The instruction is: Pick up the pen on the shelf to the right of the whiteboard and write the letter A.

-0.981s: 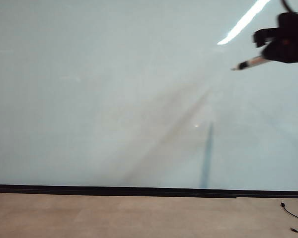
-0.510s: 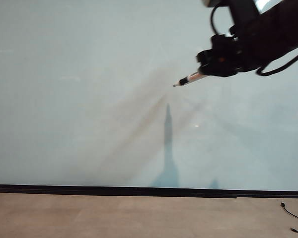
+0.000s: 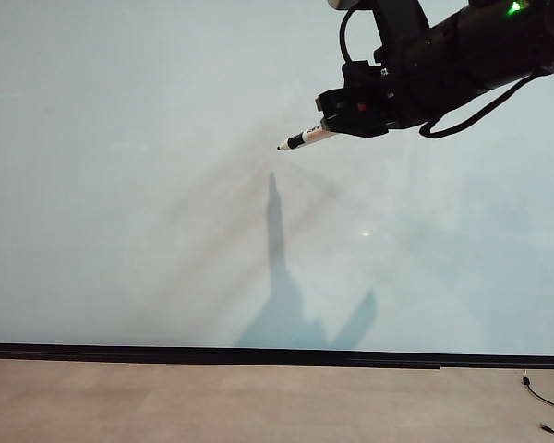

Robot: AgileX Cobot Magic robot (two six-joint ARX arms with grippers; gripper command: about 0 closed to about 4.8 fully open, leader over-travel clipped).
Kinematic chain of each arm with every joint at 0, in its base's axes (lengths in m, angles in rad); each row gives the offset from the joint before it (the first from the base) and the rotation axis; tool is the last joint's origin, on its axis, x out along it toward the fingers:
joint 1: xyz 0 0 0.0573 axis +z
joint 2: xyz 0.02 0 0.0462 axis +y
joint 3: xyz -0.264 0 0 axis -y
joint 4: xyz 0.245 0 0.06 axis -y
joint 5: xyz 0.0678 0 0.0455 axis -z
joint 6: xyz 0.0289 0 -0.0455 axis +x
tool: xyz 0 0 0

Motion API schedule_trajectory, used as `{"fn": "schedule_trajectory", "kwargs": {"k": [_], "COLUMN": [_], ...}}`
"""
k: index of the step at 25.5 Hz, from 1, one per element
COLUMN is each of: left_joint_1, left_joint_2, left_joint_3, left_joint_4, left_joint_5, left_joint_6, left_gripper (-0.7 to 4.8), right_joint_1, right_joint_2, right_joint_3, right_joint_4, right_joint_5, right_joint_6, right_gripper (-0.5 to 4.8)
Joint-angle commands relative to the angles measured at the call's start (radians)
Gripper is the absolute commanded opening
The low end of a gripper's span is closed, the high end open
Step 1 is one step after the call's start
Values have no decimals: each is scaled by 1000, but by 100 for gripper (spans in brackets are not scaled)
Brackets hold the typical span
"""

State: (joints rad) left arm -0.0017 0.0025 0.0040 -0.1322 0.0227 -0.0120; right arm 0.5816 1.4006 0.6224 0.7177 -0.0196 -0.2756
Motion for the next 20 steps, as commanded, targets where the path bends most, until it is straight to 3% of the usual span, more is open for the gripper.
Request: {"fn": "schedule_trajectory", "kwargs": {"k": [1,14,20], "left_joint_1": [0,0,0], "left_joint_2": [1,1,1], "left_joint_3": [3,3,3], "left_joint_4": [6,6,6], "left_joint_5": [3,3,3], "left_joint_6": [4,4,4], "left_gripper": [-4,-4,-5], "right_joint_1": [8,17,16], "right_joint_2": [-3,50,53], "right_joint_3": [5,55,55], "right_joint_4": [19,-27,-55], "right_joint_5": [-1,-8,46], "right_joint_6": [-15,-37,-37], "right_gripper": [-3,-3,-3]}}
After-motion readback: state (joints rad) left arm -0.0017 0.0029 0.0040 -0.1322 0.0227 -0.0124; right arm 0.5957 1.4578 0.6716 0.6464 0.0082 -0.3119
